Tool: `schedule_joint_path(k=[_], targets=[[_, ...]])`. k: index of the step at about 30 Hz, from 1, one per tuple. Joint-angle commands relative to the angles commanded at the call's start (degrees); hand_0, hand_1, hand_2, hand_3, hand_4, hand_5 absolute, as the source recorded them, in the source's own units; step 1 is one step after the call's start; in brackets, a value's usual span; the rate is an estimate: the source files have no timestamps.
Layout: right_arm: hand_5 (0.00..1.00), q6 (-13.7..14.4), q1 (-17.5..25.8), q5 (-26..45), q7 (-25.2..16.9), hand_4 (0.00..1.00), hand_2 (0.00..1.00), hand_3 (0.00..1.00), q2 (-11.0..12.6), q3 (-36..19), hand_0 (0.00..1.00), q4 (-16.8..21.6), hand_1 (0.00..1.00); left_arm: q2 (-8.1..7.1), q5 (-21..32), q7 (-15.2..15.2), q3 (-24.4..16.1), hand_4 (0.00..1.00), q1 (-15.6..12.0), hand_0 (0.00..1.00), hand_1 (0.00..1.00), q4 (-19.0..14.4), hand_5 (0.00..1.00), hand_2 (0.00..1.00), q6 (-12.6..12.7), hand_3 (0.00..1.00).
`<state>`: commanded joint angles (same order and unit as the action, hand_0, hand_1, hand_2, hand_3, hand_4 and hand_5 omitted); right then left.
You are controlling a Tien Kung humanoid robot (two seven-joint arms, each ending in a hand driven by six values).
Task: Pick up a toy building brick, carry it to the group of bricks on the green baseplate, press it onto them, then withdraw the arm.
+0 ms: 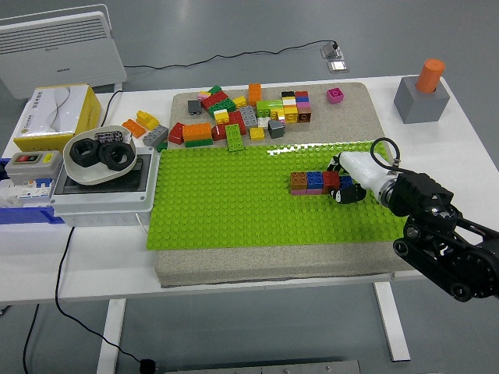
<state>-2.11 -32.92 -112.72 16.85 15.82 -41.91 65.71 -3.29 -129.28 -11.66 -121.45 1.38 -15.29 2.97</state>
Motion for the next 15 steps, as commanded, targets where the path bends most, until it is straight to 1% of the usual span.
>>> schedule_joint_path(k=[15], targets=[[0.185,-0.03,0.02,1.42,-0.12,0.601,0.738,0.658,-0.07,-0.01,0.762,0.33,0.731,0.02,0.20,0.03,0.08,0.647,-0.06,0.765,0.707,-0.01,0.332,0.613,0.06,0.448]])
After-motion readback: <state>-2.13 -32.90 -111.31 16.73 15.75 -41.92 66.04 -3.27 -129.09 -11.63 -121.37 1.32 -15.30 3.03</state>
